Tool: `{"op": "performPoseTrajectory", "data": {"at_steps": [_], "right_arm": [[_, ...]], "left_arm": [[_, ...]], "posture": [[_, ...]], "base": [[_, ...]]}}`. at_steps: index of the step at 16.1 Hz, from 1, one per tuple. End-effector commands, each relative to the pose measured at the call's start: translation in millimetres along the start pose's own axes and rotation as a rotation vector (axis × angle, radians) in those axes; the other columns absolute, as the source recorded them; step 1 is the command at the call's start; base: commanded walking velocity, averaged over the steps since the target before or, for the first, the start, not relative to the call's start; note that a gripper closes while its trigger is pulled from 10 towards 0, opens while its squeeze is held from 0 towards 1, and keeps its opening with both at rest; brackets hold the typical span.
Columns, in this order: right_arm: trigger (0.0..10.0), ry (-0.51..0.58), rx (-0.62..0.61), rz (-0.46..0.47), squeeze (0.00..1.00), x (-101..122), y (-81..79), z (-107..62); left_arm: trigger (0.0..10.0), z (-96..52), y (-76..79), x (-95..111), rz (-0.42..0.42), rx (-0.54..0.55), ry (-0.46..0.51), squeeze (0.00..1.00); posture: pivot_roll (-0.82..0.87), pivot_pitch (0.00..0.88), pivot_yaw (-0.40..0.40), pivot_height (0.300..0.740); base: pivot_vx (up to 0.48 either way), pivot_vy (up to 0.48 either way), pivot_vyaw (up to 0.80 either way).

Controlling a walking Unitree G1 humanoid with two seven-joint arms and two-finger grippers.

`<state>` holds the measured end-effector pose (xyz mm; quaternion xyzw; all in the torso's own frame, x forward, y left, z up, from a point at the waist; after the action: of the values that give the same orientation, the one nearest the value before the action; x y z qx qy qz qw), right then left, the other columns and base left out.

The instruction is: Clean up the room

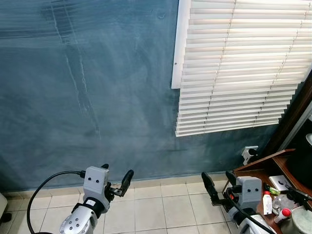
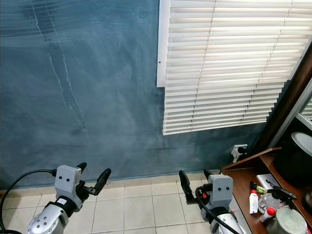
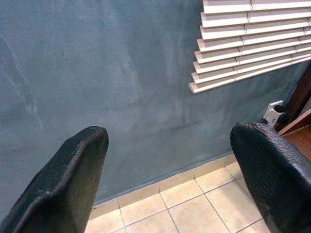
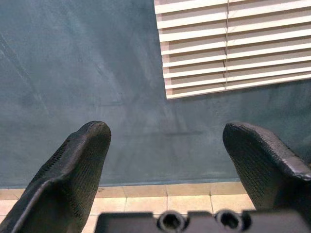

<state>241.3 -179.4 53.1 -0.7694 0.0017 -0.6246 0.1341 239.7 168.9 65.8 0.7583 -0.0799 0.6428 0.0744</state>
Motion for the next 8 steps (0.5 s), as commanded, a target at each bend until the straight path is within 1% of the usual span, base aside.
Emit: {"op": "performPoseTrajectory", "data": {"at_steps": [1, 2, 3, 4, 5, 6, 7, 8], "right_arm": [[10.0, -0.175, 0.023, 0.065, 0.0, -25, 6.9, 7.2], [10.0, -0.176, 0.03, 0.058, 0.0, -27, 5.1, 8.6], [10.0, -0.16, 0.001, 0.076, 0.0, -29, 3.7, 13.1], [10.0, -0.139, 0.004, 0.069, 0.0, -27, 2.3, 13.5], [10.0, -0.132, 0.016, 0.067, 0.0, -26, 0.1, 12.5], [10.0, -0.131, 0.041, 0.054, 0.0, -25, -3.1, 12.1], [10.0, -0.123, 0.052, 0.047, 0.0, -23, -4.7, 12.2], [10.0, -0.085, 0.067, 0.019, 0.0, -16, -5.9, 14.7]], "left_arm": [[10.0, -6.7, -15.9, -21, -0.104, 0.189, -0.099, 0.0], [10.0, -3.9, -17.3, -15, -0.089, 0.203, -0.057, 0.0], [10.0, 1.4, -28.5, -13, -0.1, 0.237, -0.062, 0.0], [10.0, 3.3, -30.3, -13, -0.178, 0.214, -0.071, 0.0], [10.0, 4.8, -31.6, -11, -0.155, 0.21, -0.067, 0.0], [10.0, 7.5, -23.8, -14, -0.166, 0.141, -0.124, 0.0], [10.0, 9.4, -19.5, -13, -0.152, 0.092, -0.136, 0.0], [10.0, 14.0, -18.9, -6, -0.026, 0.081, -0.112, 0.0]], "posture": [[0.13, 0.0, -0.076, 0.74], [0.12, 0.0, -0.07, 0.74], [0.12, 0.0, -0.071, 0.74], [0.12, 0.0, -0.068, 0.74], [0.11, 0.0, -0.067, 0.74], [0.11, 0.0, -0.066, 0.74], [0.11, 0.0, -0.067, 0.74], [0.09, 0.0, -0.07, 0.74]], "base": [[0.0, 0.0, 0.0], [0.0, 0.0, 0.0], [0.0, 0.0, 0.0], [0.0, 0.0, 0.0], [0.0, 0.0, 0.0], [0.0, 0.0, 0.0], [0.0, 0.0, 0.0], [0.0, 0.0, 0.0]]}}
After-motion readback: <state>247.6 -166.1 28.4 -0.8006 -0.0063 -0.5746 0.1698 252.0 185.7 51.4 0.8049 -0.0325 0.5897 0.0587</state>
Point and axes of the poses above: a point about 5 cm out from each wrist's last joint towards the gripper, its own z axis pointing out of the wrist towards the gripper, its own x axis along the axis of the wrist's last joint, y = z × x, the point moved 1 cm from there along z, pointing out of the wrist towards the gripper, and after that the axes turned 2 degrees about z, right-handed, at the moved point
